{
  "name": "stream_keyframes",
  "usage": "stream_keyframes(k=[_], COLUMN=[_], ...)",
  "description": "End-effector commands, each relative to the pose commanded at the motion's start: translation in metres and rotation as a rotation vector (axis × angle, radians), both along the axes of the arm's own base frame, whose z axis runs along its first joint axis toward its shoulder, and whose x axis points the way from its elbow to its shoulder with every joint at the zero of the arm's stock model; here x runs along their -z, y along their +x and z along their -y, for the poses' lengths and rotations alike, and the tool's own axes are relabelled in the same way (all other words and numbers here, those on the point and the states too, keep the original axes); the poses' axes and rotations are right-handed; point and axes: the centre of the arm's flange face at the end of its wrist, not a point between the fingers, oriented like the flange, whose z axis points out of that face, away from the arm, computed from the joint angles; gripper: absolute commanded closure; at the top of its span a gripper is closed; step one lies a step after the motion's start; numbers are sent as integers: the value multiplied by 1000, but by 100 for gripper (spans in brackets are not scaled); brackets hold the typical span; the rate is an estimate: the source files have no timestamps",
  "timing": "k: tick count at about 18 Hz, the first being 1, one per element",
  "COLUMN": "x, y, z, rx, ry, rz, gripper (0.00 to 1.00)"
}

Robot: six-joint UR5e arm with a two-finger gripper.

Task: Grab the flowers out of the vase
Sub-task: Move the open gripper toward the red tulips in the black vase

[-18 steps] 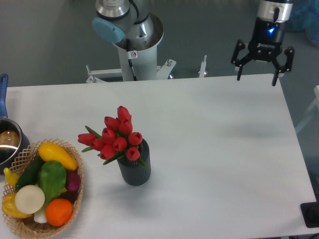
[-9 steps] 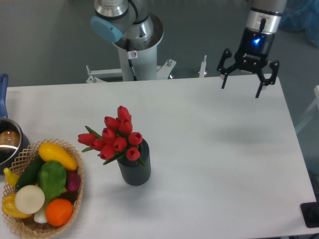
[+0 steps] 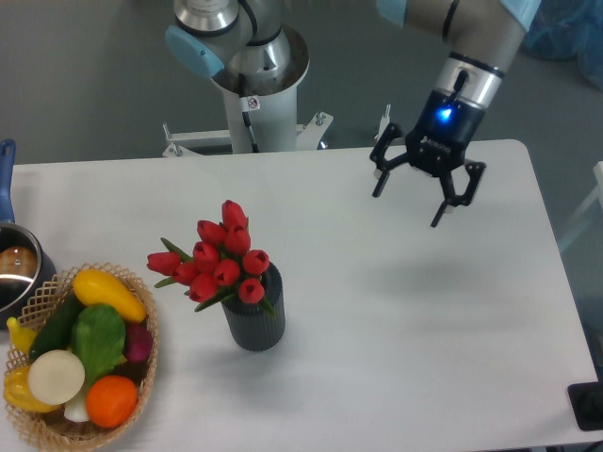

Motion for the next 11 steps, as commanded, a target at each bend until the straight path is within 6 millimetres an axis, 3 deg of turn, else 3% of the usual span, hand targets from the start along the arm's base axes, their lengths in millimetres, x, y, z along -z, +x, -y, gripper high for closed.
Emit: stream_keyframes(k=[5, 8, 11], x=[9, 26, 39], y=[19, 31, 42], z=[-27, -47, -53], rx=[64, 106, 131], ry=[-17, -28, -28], rz=[10, 43, 62], gripper=[0, 0, 0])
